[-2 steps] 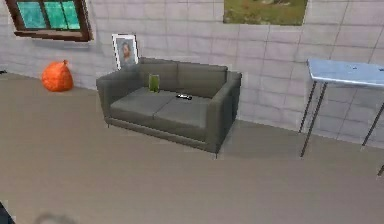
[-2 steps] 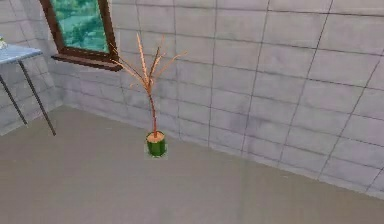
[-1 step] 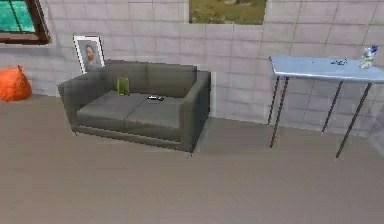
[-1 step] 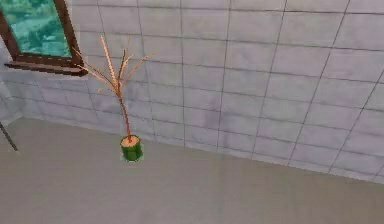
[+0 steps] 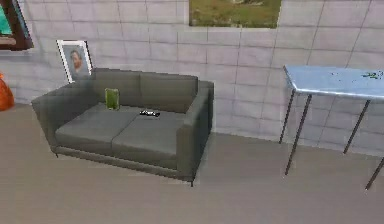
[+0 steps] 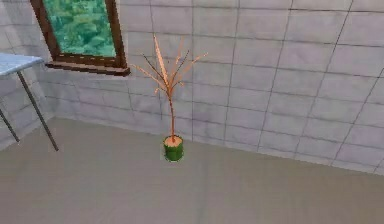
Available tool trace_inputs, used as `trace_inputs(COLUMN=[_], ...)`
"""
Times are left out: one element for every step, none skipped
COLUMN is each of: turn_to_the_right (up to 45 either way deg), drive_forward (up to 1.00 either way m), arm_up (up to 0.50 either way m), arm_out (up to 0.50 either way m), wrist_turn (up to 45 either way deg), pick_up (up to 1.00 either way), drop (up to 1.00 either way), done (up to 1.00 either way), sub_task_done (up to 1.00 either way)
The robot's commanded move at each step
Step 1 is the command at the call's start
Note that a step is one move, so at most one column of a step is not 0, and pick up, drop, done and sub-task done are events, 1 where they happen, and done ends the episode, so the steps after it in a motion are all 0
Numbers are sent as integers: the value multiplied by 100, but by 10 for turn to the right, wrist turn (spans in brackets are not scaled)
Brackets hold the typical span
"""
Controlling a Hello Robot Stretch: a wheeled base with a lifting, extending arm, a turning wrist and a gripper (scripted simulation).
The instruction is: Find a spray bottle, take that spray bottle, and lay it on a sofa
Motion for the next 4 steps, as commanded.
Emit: trace_inputs(turn_to_the_right=[-240, 0, -450, -60], drive_forward=[0, 50, 0, 0], arm_up=[0, 0, 0, 0], arm_out=[0, 0, 0, 0], wrist_turn=[0, 0, 0, 0], pick_up=[0, 0, 0, 0], drop=[0, 0, 0, 0], done=[0, 0, 0, 0], sub_task_done=[0, 0, 0, 0])
